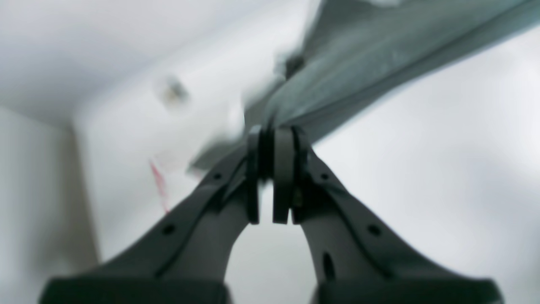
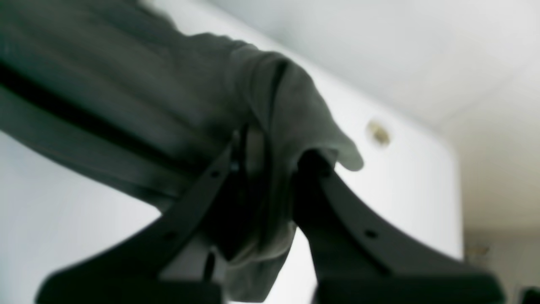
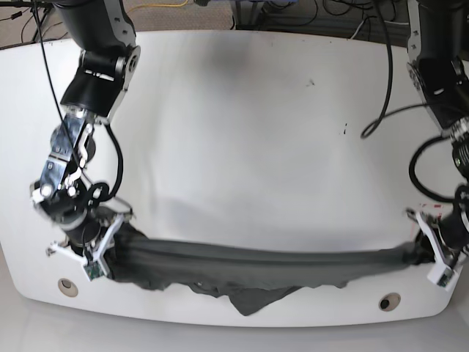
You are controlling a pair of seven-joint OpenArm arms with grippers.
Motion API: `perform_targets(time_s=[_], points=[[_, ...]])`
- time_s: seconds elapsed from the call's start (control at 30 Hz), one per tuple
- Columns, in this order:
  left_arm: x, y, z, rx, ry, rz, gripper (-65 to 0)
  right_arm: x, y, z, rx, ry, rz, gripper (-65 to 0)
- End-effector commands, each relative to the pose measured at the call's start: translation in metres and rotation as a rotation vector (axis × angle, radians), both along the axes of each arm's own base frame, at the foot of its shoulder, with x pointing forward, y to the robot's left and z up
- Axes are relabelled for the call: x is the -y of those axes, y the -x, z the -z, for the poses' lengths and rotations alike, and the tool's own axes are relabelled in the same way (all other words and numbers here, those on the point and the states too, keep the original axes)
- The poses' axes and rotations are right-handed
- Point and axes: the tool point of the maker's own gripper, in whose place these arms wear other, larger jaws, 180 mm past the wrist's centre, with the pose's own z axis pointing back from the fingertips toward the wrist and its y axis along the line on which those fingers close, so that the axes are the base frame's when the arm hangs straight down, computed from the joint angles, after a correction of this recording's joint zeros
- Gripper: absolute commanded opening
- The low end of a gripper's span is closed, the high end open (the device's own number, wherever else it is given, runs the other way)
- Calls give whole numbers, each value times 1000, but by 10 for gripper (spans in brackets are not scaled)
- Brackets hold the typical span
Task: Fold the T-shirt properly
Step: 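Lift the shirt with both grippers and swing it across the table, then lay the shirt down and open both grippers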
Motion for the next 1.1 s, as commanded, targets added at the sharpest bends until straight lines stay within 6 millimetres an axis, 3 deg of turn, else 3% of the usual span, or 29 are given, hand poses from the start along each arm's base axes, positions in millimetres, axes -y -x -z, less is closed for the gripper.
perform_targets(time_s=[0.0,0.07,0.23,0.4,0.67,0.97,1.07], points=[[-14,20,12,-13,-78,-12,-632,1,15,13,11,-32,10,-650],[-15,44,43,-90,-90,-9,-632,2,36,43,-28,-95,23,-650],[-8,86,96,-210,-48,-8,-632,0,76,97,-125,-175,50,-648],[-5,126,135,-300,-4,-4,-631,3,108,128,-188,-201,76,-648],[-10,160,158,-373,-7,9,-631,9,137,150,-257,-191,94,-648],[-20,163,154,-379,-43,12,-629,10,148,158,-287,-184,98,-647],[-20,158,150,-362,-43,12,-628,11,148,158,-288,-180,99,-602]])
